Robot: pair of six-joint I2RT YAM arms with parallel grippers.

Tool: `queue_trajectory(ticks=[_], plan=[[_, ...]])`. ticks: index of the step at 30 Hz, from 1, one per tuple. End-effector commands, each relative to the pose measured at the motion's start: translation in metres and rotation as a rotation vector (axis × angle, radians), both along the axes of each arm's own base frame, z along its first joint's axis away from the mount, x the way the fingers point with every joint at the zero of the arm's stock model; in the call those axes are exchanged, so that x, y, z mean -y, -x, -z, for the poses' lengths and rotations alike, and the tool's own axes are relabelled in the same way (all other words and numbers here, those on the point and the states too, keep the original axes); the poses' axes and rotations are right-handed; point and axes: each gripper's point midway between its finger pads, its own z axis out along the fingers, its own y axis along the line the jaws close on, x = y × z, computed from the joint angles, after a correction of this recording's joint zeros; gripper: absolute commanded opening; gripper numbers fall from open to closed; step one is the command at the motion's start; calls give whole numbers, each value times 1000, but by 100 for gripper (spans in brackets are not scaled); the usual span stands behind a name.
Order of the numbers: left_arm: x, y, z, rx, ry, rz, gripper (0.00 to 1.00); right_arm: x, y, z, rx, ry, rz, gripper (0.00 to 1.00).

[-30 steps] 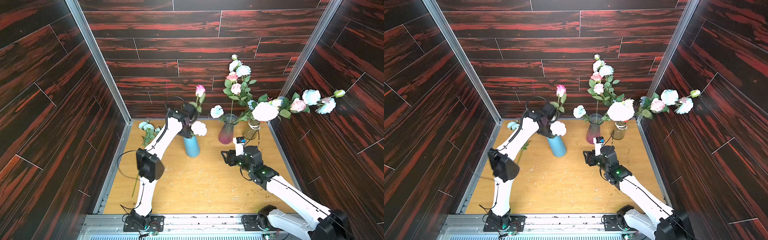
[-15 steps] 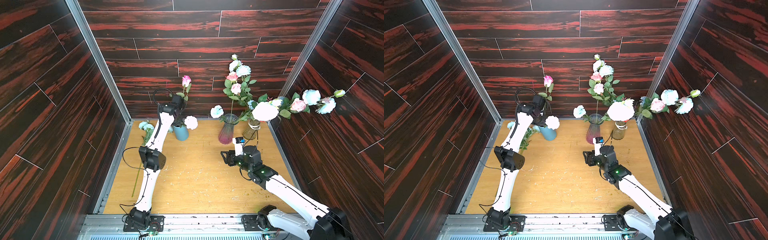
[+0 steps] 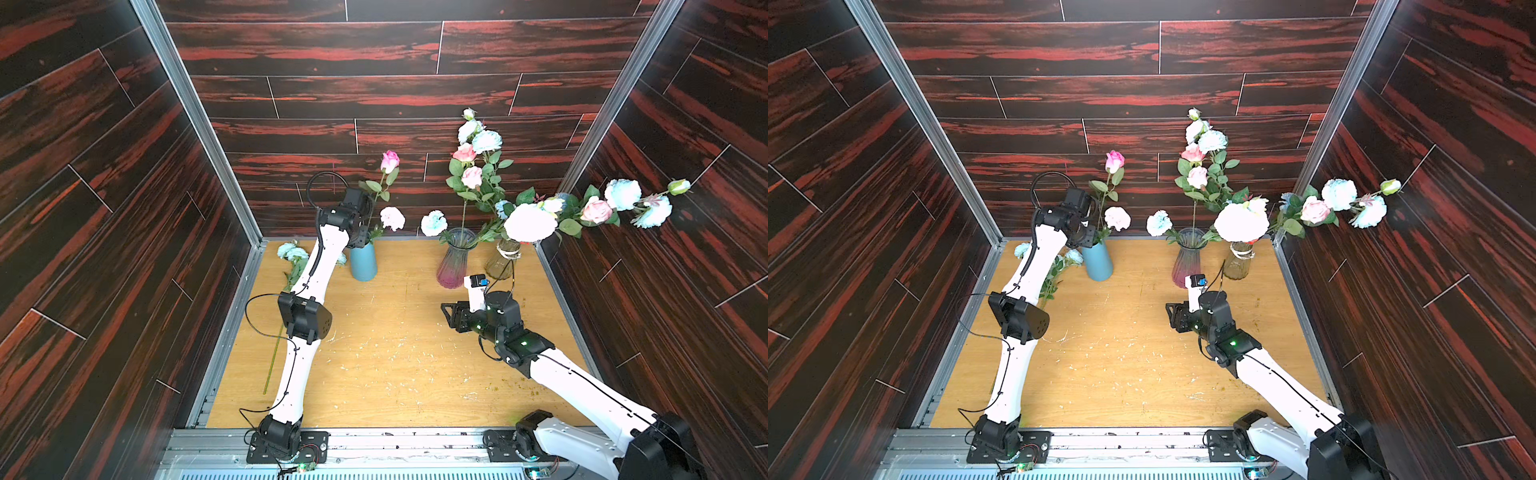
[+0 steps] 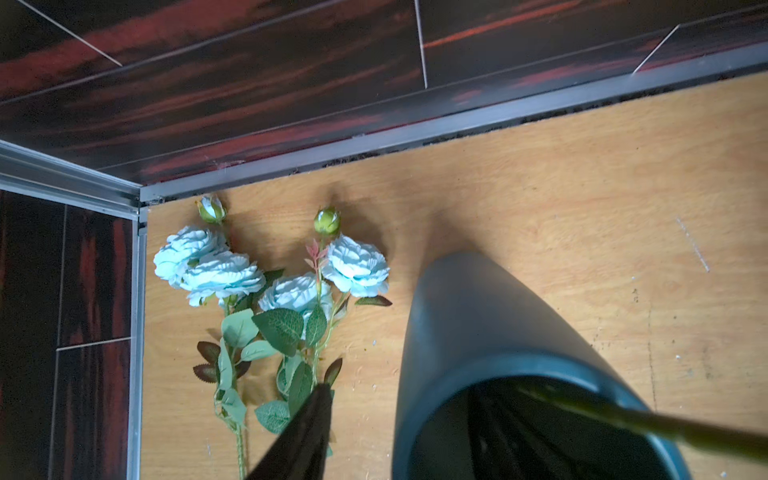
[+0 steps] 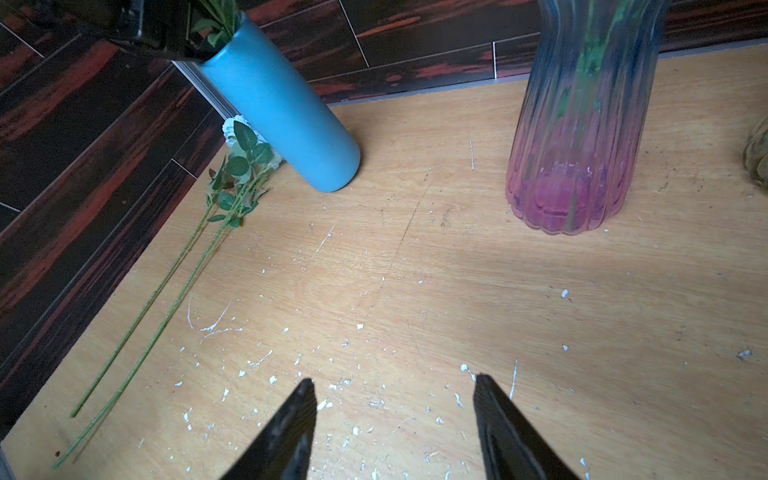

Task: Pick out blue flowers from the vase
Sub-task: Move the vase to the center of the board.

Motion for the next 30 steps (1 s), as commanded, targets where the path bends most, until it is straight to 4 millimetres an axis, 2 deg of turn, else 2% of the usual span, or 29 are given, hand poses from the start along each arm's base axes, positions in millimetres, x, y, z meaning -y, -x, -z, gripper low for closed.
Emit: queue_trajectory(ticks=[1, 4, 6, 10, 12, 15, 18, 20, 21, 23, 26, 30], plan=[[4, 10, -20, 19, 15, 19, 56, -1, -2, -7, 14, -10, 2, 63], [6, 11, -24, 33, 15, 24, 59, 0, -2, -6, 12, -10, 3, 63], [8, 12, -30, 50, 9, 37, 63, -1, -2, -7, 13, -10, -1, 63], [18, 17, -56, 121, 25, 78, 75, -1, -2, -6, 12, -9, 0, 63], [19, 18, -70, 187, 15, 75, 77, -1, -3, -7, 12, -9, -1, 63], [18, 19, -79, 238, 20, 69, 80, -1, -3, -6, 9, -9, 0, 63], [12, 16, -70, 219, -13, 53, 80, -1, -2, -6, 10, -9, -2, 63], [8, 9, -51, 167, -22, 41, 77, -1, -2, -6, 10, -8, -1, 63], [7, 6, -48, 157, -22, 36, 76, -1, -2, -7, 11, -10, -2, 63], [3, 0, -24, 101, -49, 16, 75, -1, -2, -6, 12, -10, -2, 63], [0, -2, -19, 85, -69, 5, 74, -1, -2, -7, 13, -11, -2, 63], [-2, 2, -23, 87, -73, 3, 74, -2, -2, -6, 11, -11, -3, 63]])
